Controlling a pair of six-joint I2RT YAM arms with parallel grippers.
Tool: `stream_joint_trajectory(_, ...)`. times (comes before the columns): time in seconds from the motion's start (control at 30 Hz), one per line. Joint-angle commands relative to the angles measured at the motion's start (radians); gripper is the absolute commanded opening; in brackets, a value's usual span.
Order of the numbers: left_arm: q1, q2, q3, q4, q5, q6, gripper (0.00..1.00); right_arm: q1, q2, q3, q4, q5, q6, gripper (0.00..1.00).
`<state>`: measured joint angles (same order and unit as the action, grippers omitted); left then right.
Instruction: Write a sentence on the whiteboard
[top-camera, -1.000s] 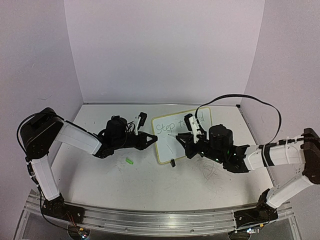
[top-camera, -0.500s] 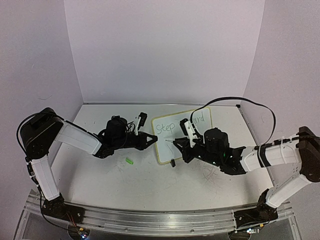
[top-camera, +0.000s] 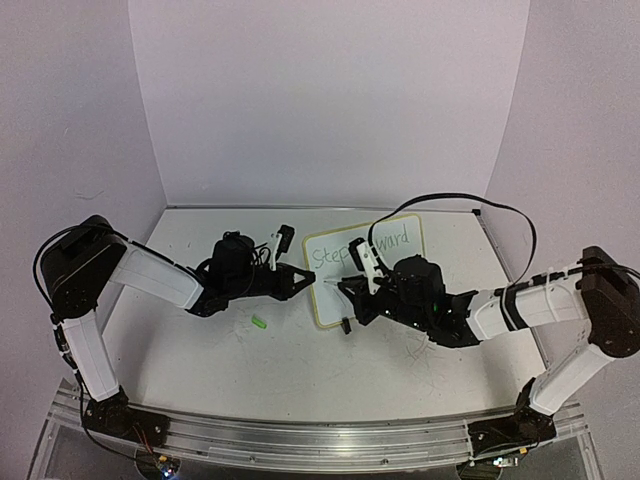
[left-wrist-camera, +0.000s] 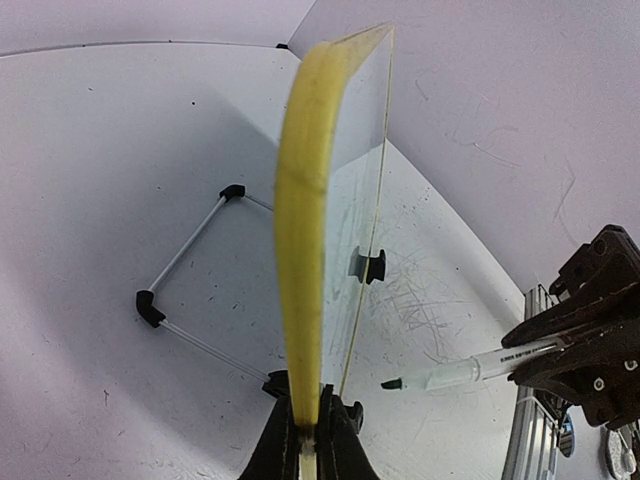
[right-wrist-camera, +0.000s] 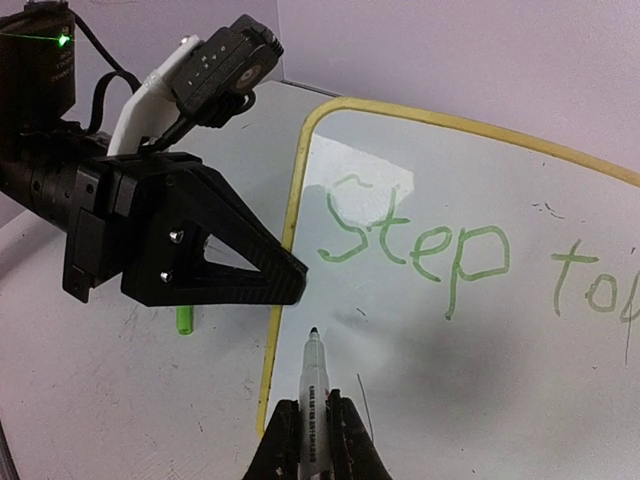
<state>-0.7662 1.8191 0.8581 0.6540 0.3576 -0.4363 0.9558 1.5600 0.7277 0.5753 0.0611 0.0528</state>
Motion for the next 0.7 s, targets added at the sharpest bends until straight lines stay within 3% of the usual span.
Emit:
stream_joint_trajectory(0.0,-0.004,-0.007,0.027,-0.047,-0.054,0.038,0.00,0.008,0.015,0.042,0.009,0.063,0.020,0.00)
stream_joint_trajectory(0.67,-0.004,-0.019,0.021,-0.048,-0.054,0.052,0.00,0.008,0.073,0.076,-0.017,0.113,0.040,0.00)
